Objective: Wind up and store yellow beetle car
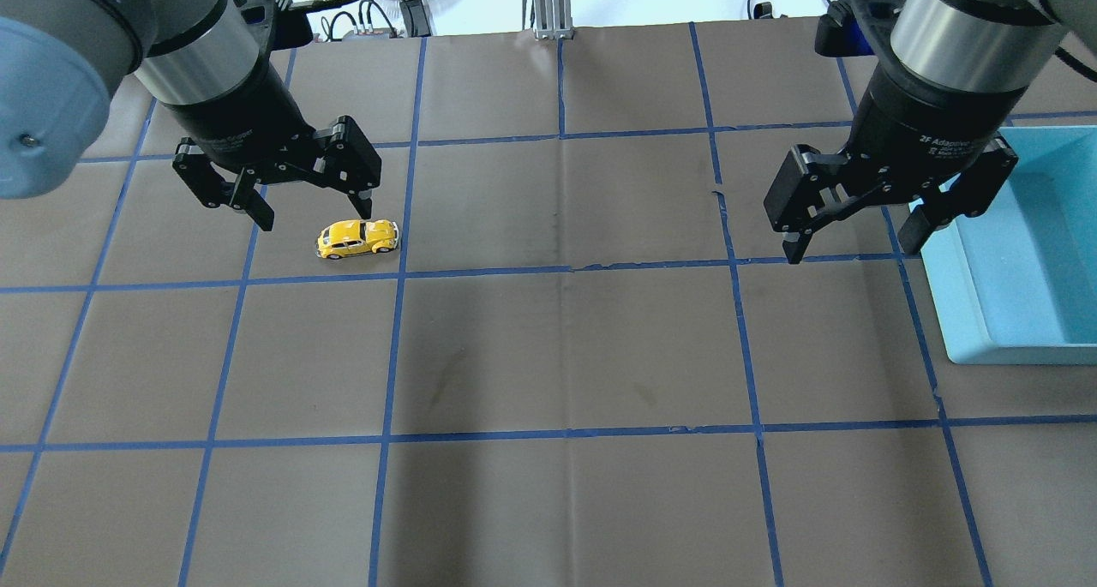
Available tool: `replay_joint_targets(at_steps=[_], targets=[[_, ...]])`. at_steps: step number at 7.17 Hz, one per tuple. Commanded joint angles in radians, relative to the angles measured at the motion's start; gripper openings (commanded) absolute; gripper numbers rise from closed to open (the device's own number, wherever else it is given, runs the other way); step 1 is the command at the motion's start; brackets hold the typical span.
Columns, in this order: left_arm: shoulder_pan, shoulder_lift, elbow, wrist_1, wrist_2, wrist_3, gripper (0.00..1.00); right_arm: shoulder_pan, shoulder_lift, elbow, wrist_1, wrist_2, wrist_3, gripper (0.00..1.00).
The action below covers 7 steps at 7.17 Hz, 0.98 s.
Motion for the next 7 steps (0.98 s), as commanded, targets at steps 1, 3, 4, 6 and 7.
replay_joint_targets(at_steps=[1, 3, 4, 6, 7], targets=[[-0.001, 0.003, 0.006, -0.002, 0.004, 0.0, 1.0, 0.0, 0.0, 0.0, 0.0, 0.0, 0.0, 0.99], [-0.001, 0.003, 0.005, -0.001, 0.0, 0.002, 1.0, -0.003, 0.0, 0.0, 0.0, 0.0, 0.0, 0.99], [0.001, -0.002, 0.011, 0.001, -0.006, 0.021, 1.0, -0.003, 0.0, 0.0, 0.0, 0.0, 0.0, 0.99], [-0.001, -0.016, -0.004, -0.014, 0.003, 0.009, 1.0, -0.003, 0.0, 0.0, 0.0, 0.0, 0.002, 0.99], [0.007, -0.036, -0.003, 0.002, -0.008, 0.018, 1.0, -0.003, 0.0, 0.0, 0.0, 0.0, 0.0, 0.99]])
